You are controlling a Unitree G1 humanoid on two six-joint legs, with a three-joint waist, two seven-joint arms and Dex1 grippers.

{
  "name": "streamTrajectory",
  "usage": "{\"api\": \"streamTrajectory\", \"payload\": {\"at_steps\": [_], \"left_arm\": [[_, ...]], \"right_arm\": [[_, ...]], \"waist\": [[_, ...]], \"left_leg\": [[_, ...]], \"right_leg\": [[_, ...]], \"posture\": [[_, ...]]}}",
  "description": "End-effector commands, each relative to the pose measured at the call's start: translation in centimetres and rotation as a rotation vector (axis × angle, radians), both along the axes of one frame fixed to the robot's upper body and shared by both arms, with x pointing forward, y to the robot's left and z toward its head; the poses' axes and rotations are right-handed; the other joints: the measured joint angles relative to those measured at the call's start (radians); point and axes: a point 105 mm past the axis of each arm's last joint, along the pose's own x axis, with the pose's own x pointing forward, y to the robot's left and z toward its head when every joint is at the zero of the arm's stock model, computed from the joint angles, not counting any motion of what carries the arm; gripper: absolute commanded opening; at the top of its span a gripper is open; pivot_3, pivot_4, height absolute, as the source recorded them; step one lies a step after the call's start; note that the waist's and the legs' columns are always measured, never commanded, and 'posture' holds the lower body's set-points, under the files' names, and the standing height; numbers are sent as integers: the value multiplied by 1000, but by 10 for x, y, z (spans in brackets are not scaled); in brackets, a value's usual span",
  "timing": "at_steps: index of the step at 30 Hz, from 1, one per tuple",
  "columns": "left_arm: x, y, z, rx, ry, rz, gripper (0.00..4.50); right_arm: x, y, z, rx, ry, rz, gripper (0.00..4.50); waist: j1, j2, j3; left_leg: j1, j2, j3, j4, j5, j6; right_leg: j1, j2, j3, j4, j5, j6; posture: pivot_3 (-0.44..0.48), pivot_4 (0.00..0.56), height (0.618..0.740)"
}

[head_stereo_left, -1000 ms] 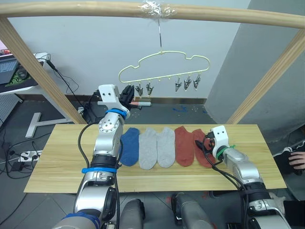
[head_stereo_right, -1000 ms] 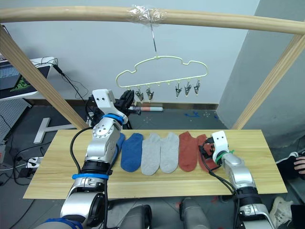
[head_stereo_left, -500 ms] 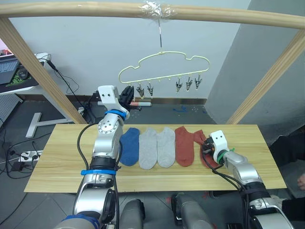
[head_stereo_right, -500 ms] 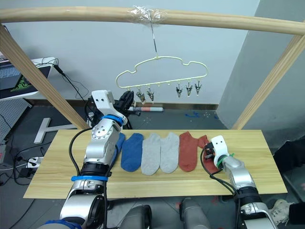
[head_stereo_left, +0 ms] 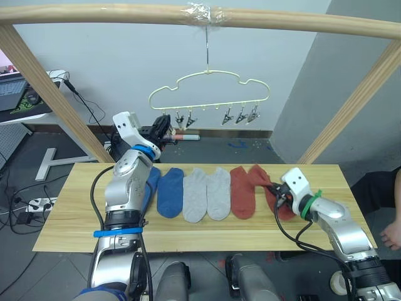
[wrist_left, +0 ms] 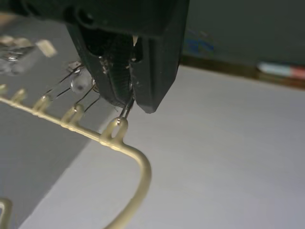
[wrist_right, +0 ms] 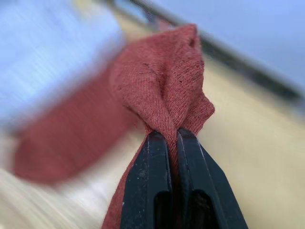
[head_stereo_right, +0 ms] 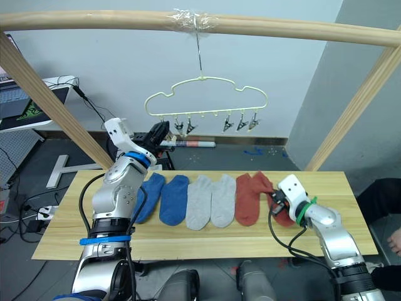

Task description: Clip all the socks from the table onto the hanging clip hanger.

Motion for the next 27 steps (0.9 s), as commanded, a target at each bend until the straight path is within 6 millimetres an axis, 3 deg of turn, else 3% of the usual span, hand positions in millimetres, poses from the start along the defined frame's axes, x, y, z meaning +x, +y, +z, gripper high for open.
{"api": "streamTrajectory", "payload": {"at_steps": [1, 5, 10, 16, 27], "left_arm": [[-7, 8, -1, -112, 64, -46, 24], [-16, 7, 0, -305, 127, -139, 24], [-22, 0, 10, -349, 131, -195, 24], [-29, -8, 12, -339, 128, -228, 24], [-28, -9, 13, -355, 130, -226, 24]], "right_arm": [[-11, 22, 19, 50, 1, 87, 46], [-9, 79, 35, 198, 20, 159, 46], [-6, 114, 39, 259, 39, 211, 46], [6, 136, 53, 358, 53, 212, 46], [18, 151, 68, 401, 46, 250, 46]], "waist": [[2, 0, 0], [-7, -1, -1], [2, -1, -1], [6, -2, -2], [13, -2, -2]], "left_leg": [[0, 0, 0, 0, 0, 0], [2, 0, 0, 0, 0, 0], [2, 0, 0, 0, 0, 0], [0, -1, 0, 0, 0, 0], [-1, -1, -2, 0, 0, 0]], "right_leg": [[0, 0, 0, 0, 0, 0], [2, 0, 1, 0, 0, 0], [2, 0, 0, 0, 0, 0], [2, -2, 1, -2, 0, 0], [1, -1, 0, -2, 0, -1]], "posture": [[-41, 194, 740], [-36, 176, 740], [-23, 175, 740], [-16, 178, 740], [0, 192, 740]]}}
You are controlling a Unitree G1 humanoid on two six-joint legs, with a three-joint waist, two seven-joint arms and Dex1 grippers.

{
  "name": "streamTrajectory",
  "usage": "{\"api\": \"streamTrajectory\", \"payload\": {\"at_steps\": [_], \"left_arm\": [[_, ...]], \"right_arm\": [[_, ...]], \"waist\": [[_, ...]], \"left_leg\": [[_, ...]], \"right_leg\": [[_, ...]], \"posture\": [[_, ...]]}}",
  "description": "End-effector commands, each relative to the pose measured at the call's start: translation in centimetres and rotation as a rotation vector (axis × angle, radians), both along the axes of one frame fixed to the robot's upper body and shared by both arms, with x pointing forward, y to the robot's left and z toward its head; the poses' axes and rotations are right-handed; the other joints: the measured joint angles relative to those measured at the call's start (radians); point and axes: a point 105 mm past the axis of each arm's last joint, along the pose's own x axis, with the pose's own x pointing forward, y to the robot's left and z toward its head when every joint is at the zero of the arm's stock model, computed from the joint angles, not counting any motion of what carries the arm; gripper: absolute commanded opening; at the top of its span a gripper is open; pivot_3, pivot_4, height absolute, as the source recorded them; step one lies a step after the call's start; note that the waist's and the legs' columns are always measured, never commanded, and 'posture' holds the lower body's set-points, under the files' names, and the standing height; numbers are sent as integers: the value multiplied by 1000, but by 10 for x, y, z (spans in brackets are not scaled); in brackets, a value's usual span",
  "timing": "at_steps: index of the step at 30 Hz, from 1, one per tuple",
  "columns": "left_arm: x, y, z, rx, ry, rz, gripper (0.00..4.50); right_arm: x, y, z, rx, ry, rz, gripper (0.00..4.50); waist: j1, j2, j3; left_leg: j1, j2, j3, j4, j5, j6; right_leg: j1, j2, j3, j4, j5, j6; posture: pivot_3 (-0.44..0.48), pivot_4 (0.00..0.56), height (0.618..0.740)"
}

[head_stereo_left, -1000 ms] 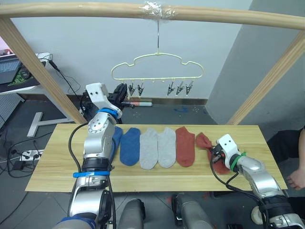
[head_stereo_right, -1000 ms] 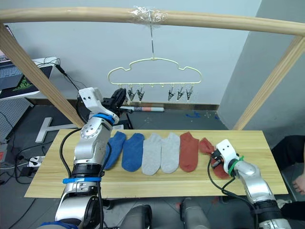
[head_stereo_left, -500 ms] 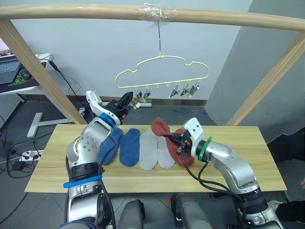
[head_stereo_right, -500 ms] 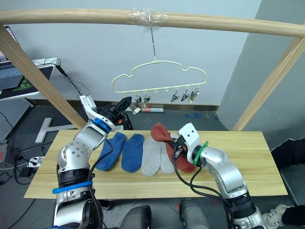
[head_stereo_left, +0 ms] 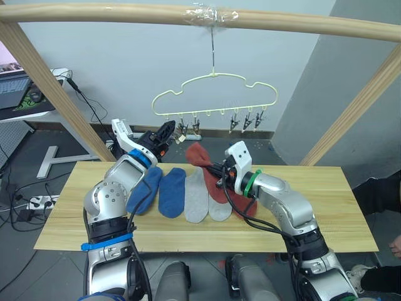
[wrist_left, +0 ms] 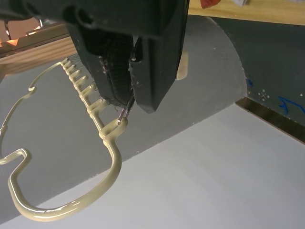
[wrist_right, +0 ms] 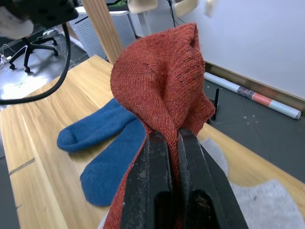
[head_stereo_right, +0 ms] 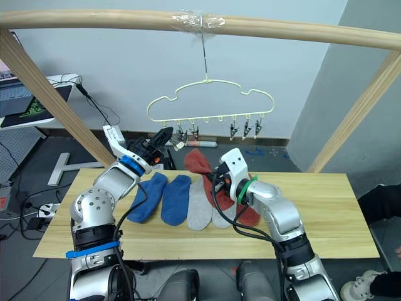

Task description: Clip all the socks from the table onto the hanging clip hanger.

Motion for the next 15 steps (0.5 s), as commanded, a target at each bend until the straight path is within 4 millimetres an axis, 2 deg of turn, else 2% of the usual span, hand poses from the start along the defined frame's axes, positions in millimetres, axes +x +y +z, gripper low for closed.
{"api": "streamTrajectory", "payload": {"at_steps": [1, 15], "left_arm": [[-3, -2, 8, -9, -30, -9, 24], [-4, -6, 9, 2, -48, -32, 24]], "right_arm": [[2, 5, 18, 45, -50, 23, 46], [4, 20, 31, 83, -60, 56, 46]], "waist": [[0, 0, 0], [2, 0, 0]], "left_leg": [[0, 0, 0, 0, 0, 0], [-1, 0, -1, 0, 0, 0]], "right_leg": [[0, 0, 0, 0, 0, 0], [0, 0, 0, -1, 0, 0]], "posture": [[0, 192, 740], [-3, 202, 740]]}}
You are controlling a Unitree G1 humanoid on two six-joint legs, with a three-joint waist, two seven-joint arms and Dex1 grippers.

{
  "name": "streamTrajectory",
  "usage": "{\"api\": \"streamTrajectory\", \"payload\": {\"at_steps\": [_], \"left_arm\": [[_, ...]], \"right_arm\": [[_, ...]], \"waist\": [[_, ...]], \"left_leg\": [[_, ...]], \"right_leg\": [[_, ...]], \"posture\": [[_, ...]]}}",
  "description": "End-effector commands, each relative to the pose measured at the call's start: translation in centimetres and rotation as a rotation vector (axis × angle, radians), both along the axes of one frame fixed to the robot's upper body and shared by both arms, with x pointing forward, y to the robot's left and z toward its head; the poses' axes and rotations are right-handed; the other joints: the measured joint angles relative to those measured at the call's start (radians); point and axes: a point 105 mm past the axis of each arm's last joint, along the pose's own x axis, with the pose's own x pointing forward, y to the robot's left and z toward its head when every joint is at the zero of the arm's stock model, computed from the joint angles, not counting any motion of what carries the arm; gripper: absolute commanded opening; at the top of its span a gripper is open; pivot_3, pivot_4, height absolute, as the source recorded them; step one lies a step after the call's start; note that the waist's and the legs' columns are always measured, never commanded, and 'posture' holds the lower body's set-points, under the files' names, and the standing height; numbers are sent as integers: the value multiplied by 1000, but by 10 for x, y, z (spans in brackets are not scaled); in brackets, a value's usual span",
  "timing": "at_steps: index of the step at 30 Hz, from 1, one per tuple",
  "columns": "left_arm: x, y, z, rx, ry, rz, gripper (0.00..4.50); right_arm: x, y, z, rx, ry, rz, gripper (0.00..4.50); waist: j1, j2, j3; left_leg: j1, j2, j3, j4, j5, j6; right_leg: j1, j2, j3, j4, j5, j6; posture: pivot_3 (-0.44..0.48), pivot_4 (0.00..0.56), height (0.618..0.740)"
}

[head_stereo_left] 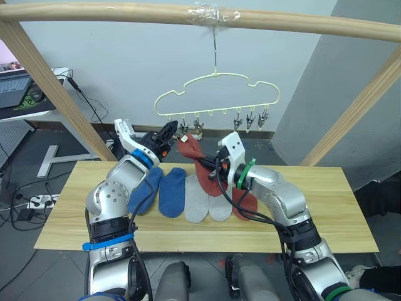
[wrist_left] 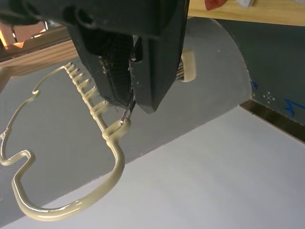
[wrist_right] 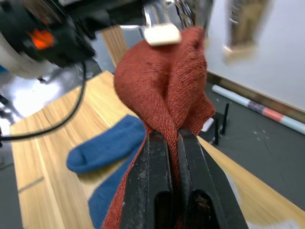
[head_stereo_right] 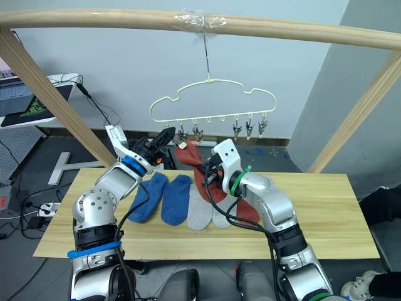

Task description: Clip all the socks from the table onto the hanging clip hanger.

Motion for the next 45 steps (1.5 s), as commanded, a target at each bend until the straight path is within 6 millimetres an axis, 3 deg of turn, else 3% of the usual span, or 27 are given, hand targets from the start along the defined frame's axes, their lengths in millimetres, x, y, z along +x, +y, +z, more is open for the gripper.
{"api": "streamTrajectory", "payload": {"at_steps": [1, 6, 20, 24, 28, 35, 37, 38, 45], "left_arm": [[-4, -1, 9, 10, -45, -8, 24], [-7, 0, 13, -11, -64, -13, 24], [-13, 18, 16, -18, -69, 22, 4434], [-20, 39, 7, 36, -38, 68, 4475], [-24, 45, 5, 64, -31, 82, 4500], [-27, 41, 5, 80, -33, 68, 4500], [-30, 32, 1, 161, -39, 49, 4500], [-31, 28, 0, 203, -43, 40, 4500], [-29, -10, -4, 485, -182, 11, 4500]], "right_arm": [[0, 4, 16, 40, -41, 17, 46], [0, 4, 17, 43, -39, 20, 46], [0, 8, 16, 49, -26, 35, 0], [-2, 13, 10, 73, 24, 51, 0], [-8, 20, 11, 131, 93, 80, 1094], [-12, 19, 2, 88, 124, 110, 3591], [-10, 13, 0, 69, 115, 91, 4291], [-8, 10, -1, 60, 108, 79, 4454], [-4, -20, 2, -18, -27, 24, 4454]], "waist": [[1, 0, 0], [1, 0, 0], [10, 0, 0], [10, 1, 0], [18, 1, 1], [23, 1, 1], [22, 1, 1], [22, 1, 1], [24, 1, 1]], "left_leg": [[0, 0, 0, 0, 0, 0], [0, 0, 0, 0, 0, 0], [-1, 0, 0, 0, 0, 0], [-1, 1, 0, 0, 0, 0], [-2, 1, -1, 0, 0, 0], [-3, 1, -1, 0, 0, 0], [-3, 1, 0, 0, 0, 0], [-3, 1, 0, 0, 0, 0], [-3, 0, 1, -1, 0, 0]], "right_leg": [[0, 0, 0, 0, 0, 0], [0, 0, 0, 0, 0, 0], [0, 0, 0, -1, 0, 0], [-1, 0, 0, 0, 0, 0], [-2, 0, 0, 0, 0, 0], [-2, -4, -1, -1, 0, 0], [-2, -4, 0, -2, 0, 0], [-3, -4, 0, -2, 0, 0], [-3, -4, 0, -2, -1, -1]], "posture": [[0, 203, 740], [5, 205, 740], [20, 212, 740], [27, 216, 740], [36, 218, 740], [40, 218, 740], [38, 217, 740], [38, 217, 740], [25, 219, 740]]}}
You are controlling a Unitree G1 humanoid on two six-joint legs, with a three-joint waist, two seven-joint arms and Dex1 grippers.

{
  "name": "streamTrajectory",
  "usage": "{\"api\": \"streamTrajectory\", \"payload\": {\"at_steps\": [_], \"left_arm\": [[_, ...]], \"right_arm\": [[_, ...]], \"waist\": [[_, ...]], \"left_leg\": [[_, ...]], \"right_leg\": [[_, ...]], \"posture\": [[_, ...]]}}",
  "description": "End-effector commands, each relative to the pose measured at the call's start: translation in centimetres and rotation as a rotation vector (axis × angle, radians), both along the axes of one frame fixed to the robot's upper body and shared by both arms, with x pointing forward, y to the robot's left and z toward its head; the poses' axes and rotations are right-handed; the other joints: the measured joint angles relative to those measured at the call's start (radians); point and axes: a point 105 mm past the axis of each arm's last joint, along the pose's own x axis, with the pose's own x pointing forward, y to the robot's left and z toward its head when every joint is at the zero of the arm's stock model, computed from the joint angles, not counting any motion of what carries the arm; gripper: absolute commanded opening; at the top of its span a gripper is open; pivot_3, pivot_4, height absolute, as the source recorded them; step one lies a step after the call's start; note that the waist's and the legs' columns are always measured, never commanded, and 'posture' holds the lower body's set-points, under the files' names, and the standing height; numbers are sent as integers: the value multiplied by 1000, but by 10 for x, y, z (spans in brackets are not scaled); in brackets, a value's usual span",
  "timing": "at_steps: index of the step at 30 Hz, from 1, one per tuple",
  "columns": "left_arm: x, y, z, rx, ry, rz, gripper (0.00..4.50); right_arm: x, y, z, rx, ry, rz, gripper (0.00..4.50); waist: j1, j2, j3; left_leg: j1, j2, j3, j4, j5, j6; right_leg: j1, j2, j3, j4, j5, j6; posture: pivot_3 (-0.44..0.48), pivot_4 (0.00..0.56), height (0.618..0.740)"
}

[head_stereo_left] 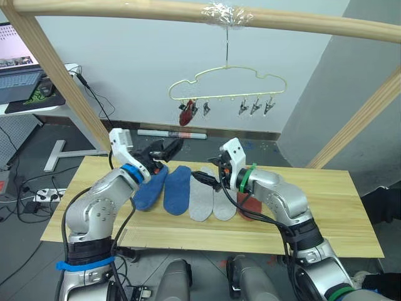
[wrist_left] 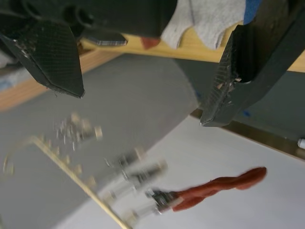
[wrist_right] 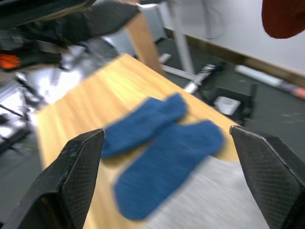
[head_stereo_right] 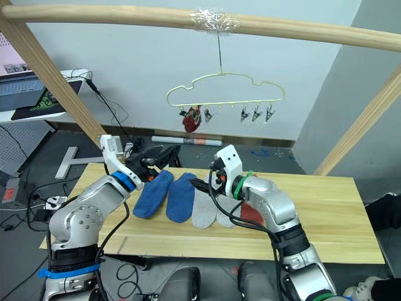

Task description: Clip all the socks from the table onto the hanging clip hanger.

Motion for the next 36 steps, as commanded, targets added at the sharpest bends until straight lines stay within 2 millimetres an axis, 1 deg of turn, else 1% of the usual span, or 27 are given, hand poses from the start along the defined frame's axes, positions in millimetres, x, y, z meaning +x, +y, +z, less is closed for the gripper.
{"api": "streamTrajectory", "payload": {"at_steps": [1, 2, 4, 5, 7, 9, 10, 15, 20, 25, 29, 36], "left_arm": [[4, -18, 15, 102, -152, 16, 4320], [7, -18, 15, 102, -163, 38, 4117], [8, -30, 10, 222, -224, 17, 3597], [9, -34, 8, 240, -240, 11, 3291], [16, -36, 9, 233, -256, 49, 2694], [20, -40, 8, 265, -276, 56, 2038], [23, -42, 9, 265, -283, 63, 1781], [39, -47, 9, 270, -301, 109, 1781], [52, -45, 8, 270, -308, 163, 1781], [64, -47, 4, 278, -309, 193, 1781], [74, -47, 6, 263, -311, 223, 1781], [81, -52, 11, 257, -334, 229, 1781]], "right_arm": [[-5, -10, 26, 29, -111, 16, 4494], [-4, -14, 27, 29, -111, 12, 4500], [-5, -25, 30, 10, -125, 1, 4500], [-5, -30, 32, 5, -131, -4, 4500], [-5, -37, 36, 2, -141, -16, 4500], [-6, -43, 40, -4, -152, -26, 4500], [-6, -47, 43, -4, -157, -31, 4500], [-3, -59, 60, -17, -216, -70, 4500], [-3, -57, 73, 5, -250, -74, 4500], [-4, -59, 80, 7, -270, -79, 4500], [-5, -62, 86, 5, -285, -95, 4500], [-6, -65, 88, -2, -288, -109, 4500]], "waist": [[-1, 0, 0], [-1, 0, 0], [-2, 0, 0], [-2, 0, 0], [-2, 0, 0], [-3, 0, 1], [-3, 0, 1], [-5, 0, 1], [-9, 0, 1], [-9, 0, 2], [-9, 0, 2], [-12, -1, 3]], "left_leg": [[0, 0, 0, 0, 0, 0], [0, 0, 1, 0, 0, 0], [0, 0, 1, 0, 0, 0], [0, 0, 1, 0, 0, 0], [0, 0, 1, -1, 0, 0], [0, 0, 0, -1, 0, 0], [0, 0, 0, -1, 0, 0], [0, 0, 1, -1, 0, 0], [0, -1, 2, -1, 0, 0], [-1, 0, 1, -1, 0, 0], [-1, 0, 2, -1, 0, 0], [-2, 0, 2, -1, 0, 0]], "right_leg": [[0, 0, 0, 0, 0, 0], [0, 0, 0, 0, 0, 0], [0, 0, 0, 0, 0, 0], [0, 1, 1, 0, 0, 0], [0, 1, 1, 0, 0, 0], [0, 1, 1, 0, 0, 0], [0, 1, 1, 0, 0, 0], [-1, 2, 1, 0, 0, 0], [-1, 2, 1, 0, 0, 0], [-1, 3, 0, 0, 0, 0], [-1, 3, 1, -1, 0, 0], [-2, 3, 0, -1, 0, 0]], "posture": [[25, 219, 740], [14, 222, 740], [14, 222, 740], [4, 223, 740], [-3, 225, 740], [-3, 225, 740], [-19, 228, 740], [-42, 232, 740], [-60, 234, 740], [-65, 230, 740], [-74, 232, 740], [-91, 226, 740]]}}
